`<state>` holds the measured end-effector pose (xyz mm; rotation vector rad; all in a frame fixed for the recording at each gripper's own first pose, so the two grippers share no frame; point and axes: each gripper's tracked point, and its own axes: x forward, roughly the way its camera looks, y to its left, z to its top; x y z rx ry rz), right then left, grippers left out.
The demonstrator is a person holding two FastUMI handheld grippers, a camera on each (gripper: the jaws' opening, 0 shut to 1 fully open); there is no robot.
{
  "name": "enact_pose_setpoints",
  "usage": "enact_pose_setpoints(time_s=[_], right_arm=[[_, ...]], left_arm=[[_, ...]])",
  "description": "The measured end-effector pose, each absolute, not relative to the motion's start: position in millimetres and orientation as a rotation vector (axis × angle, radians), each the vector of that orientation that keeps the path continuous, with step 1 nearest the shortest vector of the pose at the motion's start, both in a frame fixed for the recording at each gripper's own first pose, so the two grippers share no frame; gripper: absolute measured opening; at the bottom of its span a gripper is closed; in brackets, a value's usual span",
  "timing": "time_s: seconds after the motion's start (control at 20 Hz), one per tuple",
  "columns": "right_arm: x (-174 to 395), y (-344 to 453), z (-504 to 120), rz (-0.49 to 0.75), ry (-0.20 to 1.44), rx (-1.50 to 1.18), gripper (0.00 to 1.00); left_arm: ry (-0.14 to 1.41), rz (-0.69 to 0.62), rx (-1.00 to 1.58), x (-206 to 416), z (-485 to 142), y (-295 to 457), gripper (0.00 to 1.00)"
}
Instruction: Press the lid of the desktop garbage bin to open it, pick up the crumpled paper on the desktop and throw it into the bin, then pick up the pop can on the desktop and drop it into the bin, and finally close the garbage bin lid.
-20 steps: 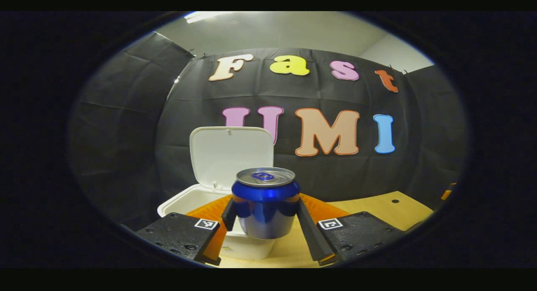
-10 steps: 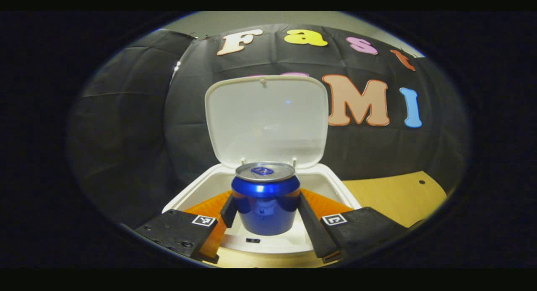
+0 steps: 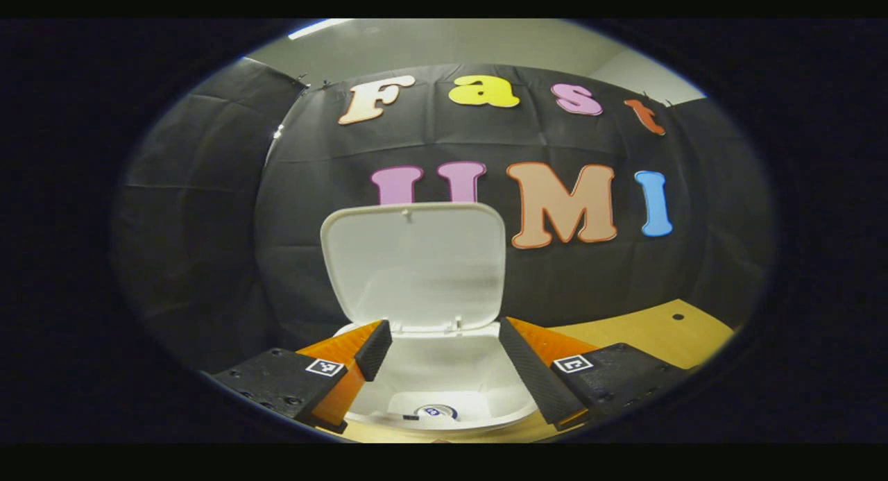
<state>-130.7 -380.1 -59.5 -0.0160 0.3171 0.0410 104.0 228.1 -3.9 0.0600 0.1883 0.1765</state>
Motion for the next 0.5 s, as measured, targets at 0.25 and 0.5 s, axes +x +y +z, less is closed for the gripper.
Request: enact_pose_setpoints(time_s=[0.25, 0.5], right_arm=[[-136, -388, -61, 0.031, 0.315, 0.010, 0.96], [-145, -400, -68, -0.004, 0.332, 0.045, 0.96]], left_arm=[[0.067, 0.176, 0.083, 139, 76, 238, 0.93], [0.036, 0.130, 0.069, 181, 115, 248, 0.93]])
